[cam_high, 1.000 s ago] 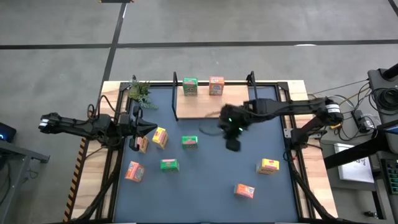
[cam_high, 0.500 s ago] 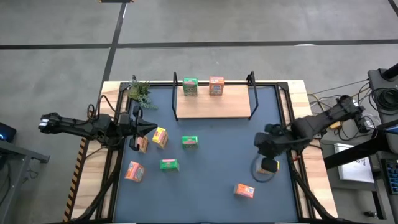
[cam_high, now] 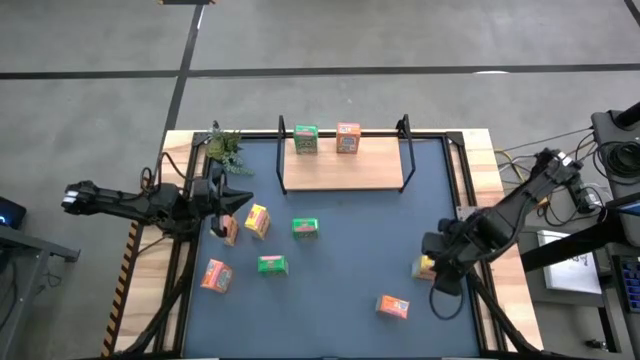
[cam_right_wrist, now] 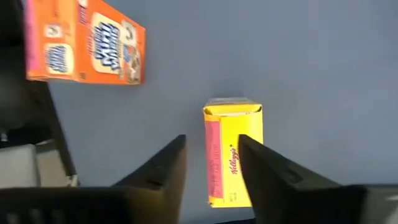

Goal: Stack cereal on shelf
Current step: Stack the right yellow cereal box on the shelf

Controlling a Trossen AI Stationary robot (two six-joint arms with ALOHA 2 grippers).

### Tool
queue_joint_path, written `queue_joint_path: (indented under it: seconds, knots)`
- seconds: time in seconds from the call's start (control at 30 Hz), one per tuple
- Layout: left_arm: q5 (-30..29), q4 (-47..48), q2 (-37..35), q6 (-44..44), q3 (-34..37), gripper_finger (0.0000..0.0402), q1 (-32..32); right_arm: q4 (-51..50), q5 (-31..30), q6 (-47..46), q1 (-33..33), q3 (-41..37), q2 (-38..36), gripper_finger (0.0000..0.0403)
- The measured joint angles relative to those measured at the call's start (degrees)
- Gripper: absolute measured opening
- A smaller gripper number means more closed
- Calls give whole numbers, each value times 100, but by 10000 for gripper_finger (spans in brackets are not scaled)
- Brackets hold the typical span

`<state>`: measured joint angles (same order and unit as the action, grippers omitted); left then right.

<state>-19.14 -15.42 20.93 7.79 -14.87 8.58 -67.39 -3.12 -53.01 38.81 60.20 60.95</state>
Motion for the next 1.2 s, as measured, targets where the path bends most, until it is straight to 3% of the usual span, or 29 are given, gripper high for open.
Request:
queue_joint_path:
  seconds: [0.23,0.43,0.87,1.2]
  knots:
    - [-4,0,0,27,0,0,0,-395,3,50,-4,-213,304,247]
    - [-4,2,0,26,0,0,1,-369,58,31,-4,-251,490,296]
    - [-2,4,7,5,0,0,1,-417,265,-336,-4,18,491,290]
    - [1,4,10,5,0,0,1,-374,251,-564,144,-228,496,286]
